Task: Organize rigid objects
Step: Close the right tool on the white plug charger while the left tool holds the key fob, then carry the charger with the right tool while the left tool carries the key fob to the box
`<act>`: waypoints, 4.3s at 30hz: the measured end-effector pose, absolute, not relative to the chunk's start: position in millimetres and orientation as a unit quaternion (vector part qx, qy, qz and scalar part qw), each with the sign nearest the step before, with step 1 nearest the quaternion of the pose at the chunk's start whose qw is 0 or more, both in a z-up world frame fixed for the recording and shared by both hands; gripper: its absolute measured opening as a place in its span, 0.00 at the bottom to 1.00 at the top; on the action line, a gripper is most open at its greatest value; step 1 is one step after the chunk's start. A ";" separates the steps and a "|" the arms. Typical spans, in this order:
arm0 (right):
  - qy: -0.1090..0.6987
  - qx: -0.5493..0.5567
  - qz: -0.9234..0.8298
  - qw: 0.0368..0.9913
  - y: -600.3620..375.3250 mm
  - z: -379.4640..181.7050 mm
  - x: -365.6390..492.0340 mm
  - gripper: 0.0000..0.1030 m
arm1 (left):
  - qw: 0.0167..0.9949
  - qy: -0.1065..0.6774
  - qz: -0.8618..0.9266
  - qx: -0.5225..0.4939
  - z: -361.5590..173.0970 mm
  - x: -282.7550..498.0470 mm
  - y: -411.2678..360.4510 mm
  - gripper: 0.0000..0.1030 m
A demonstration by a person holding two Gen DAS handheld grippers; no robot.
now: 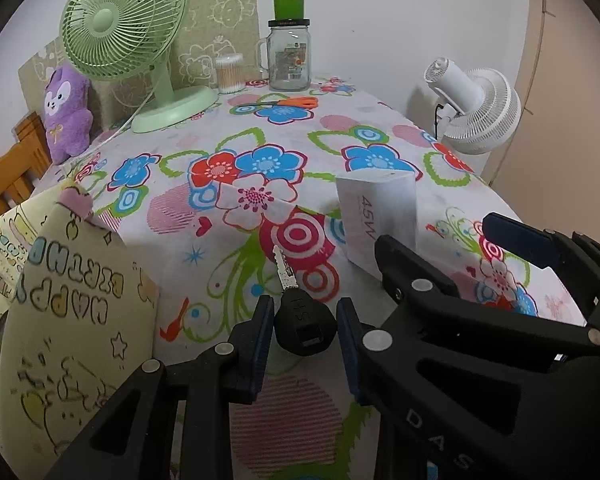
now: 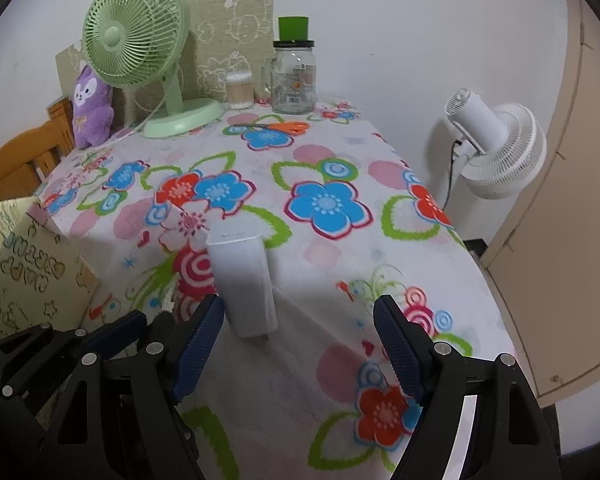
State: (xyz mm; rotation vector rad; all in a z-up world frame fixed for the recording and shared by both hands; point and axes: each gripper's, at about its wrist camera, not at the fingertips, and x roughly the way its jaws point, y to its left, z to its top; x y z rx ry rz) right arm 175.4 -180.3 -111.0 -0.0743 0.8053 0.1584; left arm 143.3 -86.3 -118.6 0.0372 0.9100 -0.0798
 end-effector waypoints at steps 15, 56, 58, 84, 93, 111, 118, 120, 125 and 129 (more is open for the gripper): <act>0.392 -0.046 0.095 0.914 -165.0 -114.6 187.1 0.78 | 0.894 0.447 -0.030 0.008 -121.0 150.1 -75.9 0.31; 0.396 -0.017 0.098 0.913 -167.8 -106.2 182.9 0.29 | 0.898 0.438 -0.034 0.008 -106.1 143.4 -77.9 0.31; 0.394 -0.016 0.094 0.914 -169.6 -103.6 176.7 0.29 | 0.899 0.436 -0.037 0.010 -103.6 138.7 -79.1 0.31; 0.368 -0.001 0.051 0.928 -182.2 -58.3 103.3 0.29 | 0.916 0.395 -0.065 0.032 -58.9 75.6 -88.4 0.31; 0.351 0.006 0.042 0.935 -183.4 -37.3 79.9 0.30 | 0.922 0.377 -0.071 0.042 -38.4 58.8 -87.3 0.31; 0.337 0.014 0.033 0.941 -155.7 -4.7 63.3 0.29 | 0.928 0.359 -0.082 0.055 -6.3 47.8 -58.8 0.31; 0.338 0.014 0.031 0.940 -134.2 0.1 64.6 0.30 | 0.927 0.360 -0.086 0.054 -3.1 51.7 -37.1 0.31; 0.338 0.014 0.032 0.940 -126.8 1.0 65.3 0.30 | 0.928 0.360 -0.085 0.055 -2.8 52.7 -30.7 0.31; 0.340 0.012 0.038 0.940 -110.2 1.1 67.6 0.29 | 0.928 0.360 -0.084 0.053 -4.5 54.2 -14.9 0.31; 0.342 0.009 0.042 0.939 -98.6 -0.5 69.8 0.29 | 0.927 0.363 -0.084 0.048 -8.3 55.9 -3.6 0.31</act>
